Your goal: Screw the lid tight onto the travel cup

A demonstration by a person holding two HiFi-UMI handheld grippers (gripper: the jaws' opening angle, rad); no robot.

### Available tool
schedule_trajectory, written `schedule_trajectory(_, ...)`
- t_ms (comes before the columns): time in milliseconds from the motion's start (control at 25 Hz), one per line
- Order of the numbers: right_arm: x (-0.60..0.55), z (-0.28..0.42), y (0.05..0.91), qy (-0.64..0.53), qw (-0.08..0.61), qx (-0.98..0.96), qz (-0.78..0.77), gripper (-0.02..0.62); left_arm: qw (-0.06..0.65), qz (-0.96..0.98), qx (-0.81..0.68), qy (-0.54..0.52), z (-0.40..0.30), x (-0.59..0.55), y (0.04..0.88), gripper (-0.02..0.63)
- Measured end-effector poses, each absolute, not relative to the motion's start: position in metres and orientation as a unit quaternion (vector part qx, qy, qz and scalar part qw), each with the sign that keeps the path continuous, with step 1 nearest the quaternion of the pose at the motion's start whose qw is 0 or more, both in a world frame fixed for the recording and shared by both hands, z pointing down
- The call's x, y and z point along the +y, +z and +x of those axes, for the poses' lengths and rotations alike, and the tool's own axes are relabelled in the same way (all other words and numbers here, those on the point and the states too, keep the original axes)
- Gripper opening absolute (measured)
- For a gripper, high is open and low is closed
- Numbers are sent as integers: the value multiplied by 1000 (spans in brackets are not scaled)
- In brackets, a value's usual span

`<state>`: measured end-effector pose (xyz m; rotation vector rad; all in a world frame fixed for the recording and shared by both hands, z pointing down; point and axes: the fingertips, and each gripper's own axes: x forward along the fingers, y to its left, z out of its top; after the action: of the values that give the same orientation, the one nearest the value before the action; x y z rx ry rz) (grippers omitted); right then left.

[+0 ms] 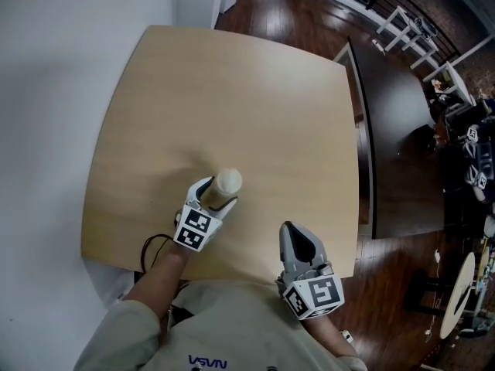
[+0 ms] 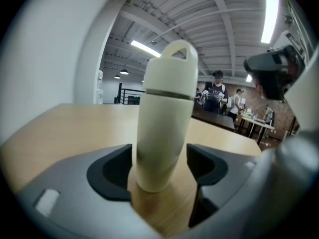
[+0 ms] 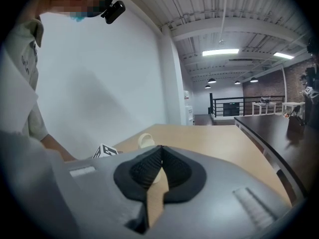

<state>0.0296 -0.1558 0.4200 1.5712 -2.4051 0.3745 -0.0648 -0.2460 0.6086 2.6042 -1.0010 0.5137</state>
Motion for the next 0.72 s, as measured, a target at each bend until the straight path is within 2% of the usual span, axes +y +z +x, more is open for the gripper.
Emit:
schedule_trajectory(200,-159,45,430,139,137,-816,544,-2,162,907,-337,192,-53,-256,628,352)
schedule_trajectory(520,-161,48,434,155,147,-809,548,-2,153,914,-315,204,-44,-262,632,354)
schedule_trajectory(600,-160,50,436,157,146,-808,549,-2,150,916,-309,207,-40,-262,634,352)
schedule_trajectory(720,-160,49,436,158,143,-808,550,-2,147,917,-299,218,-39,-262,636,311)
